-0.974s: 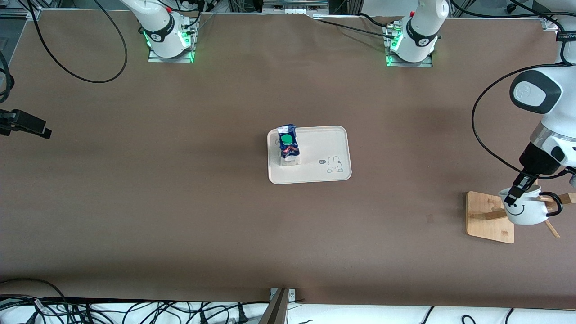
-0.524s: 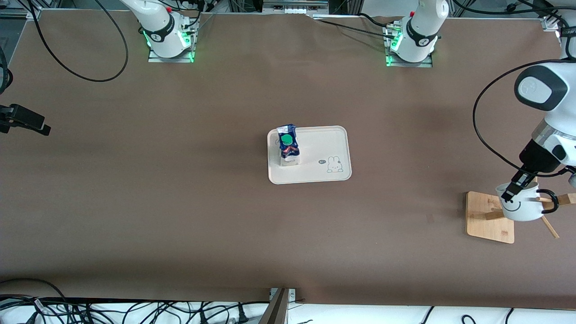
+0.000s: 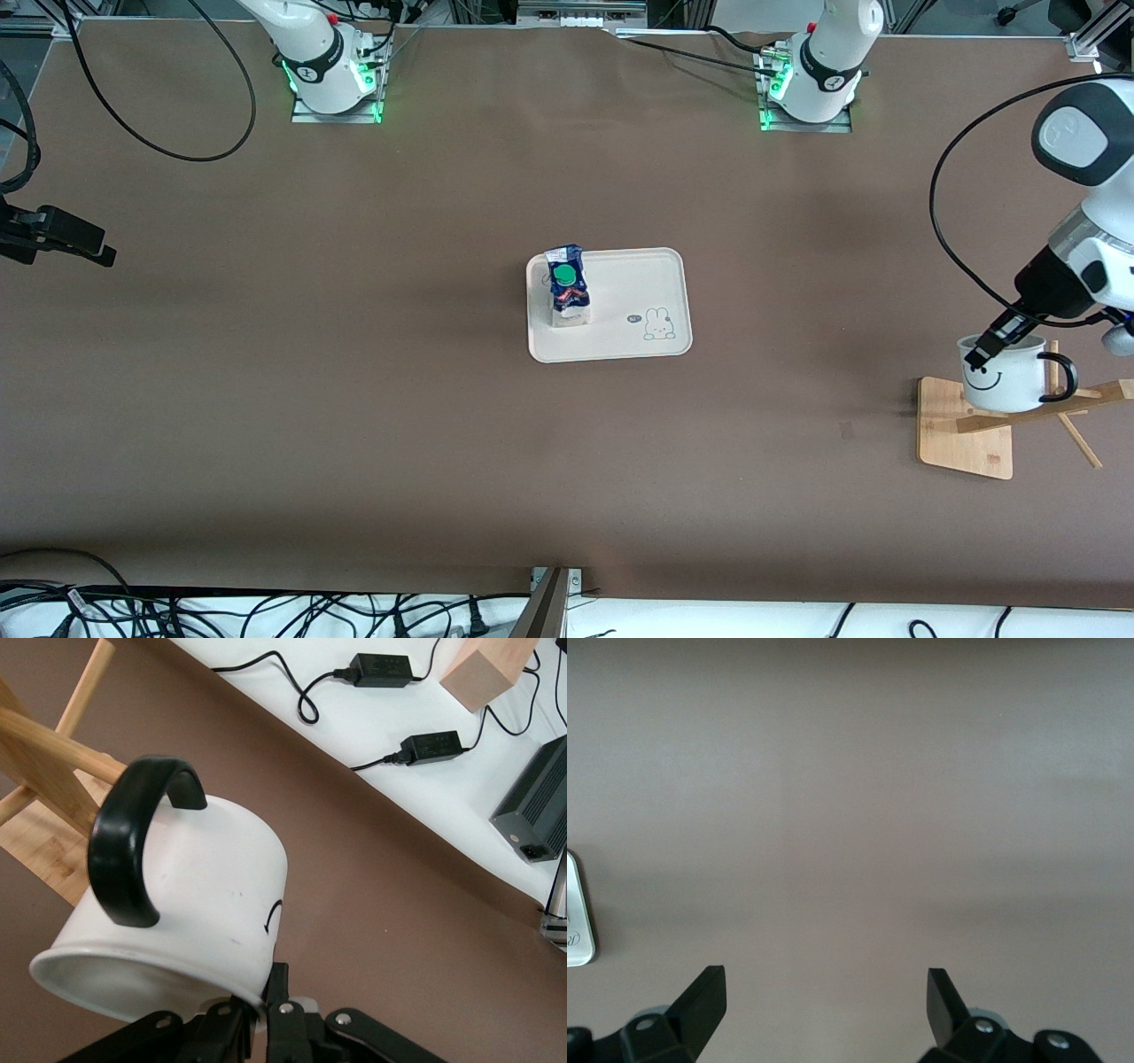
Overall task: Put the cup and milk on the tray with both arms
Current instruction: 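Lift the mug off the stand and carry it to the tray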
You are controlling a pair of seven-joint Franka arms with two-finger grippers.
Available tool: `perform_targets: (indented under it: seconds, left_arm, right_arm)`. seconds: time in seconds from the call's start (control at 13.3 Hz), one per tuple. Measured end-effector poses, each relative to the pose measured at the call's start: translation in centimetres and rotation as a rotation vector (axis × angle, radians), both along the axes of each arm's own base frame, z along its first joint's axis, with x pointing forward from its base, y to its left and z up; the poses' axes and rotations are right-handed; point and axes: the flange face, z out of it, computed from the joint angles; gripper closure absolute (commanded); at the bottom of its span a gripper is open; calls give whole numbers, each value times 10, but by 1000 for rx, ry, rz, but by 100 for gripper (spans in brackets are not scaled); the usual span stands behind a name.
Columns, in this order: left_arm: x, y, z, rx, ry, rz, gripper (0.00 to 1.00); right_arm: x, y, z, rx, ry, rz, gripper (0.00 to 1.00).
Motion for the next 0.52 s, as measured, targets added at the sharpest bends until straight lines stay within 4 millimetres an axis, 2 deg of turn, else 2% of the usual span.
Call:
perform_targets:
  seconds: [0.15, 0.3, 0.45, 0.52]
  left_arm:
    - [5, -38, 16, 36, -30, -85, 100]
    - [4, -88, 26, 102, -33, -204, 100]
    - [-5, -142, 26, 120, 16, -313, 100]
    - [-14, -166, 20, 120, 80, -365, 100]
  right_arm:
    - [0, -1, 0, 0, 0, -2, 0]
    - [0, -1, 0, 0, 0, -1, 0]
    - [0, -1, 0, 0, 1, -1, 0]
    - [0, -2, -1, 0, 2, -2, 0]
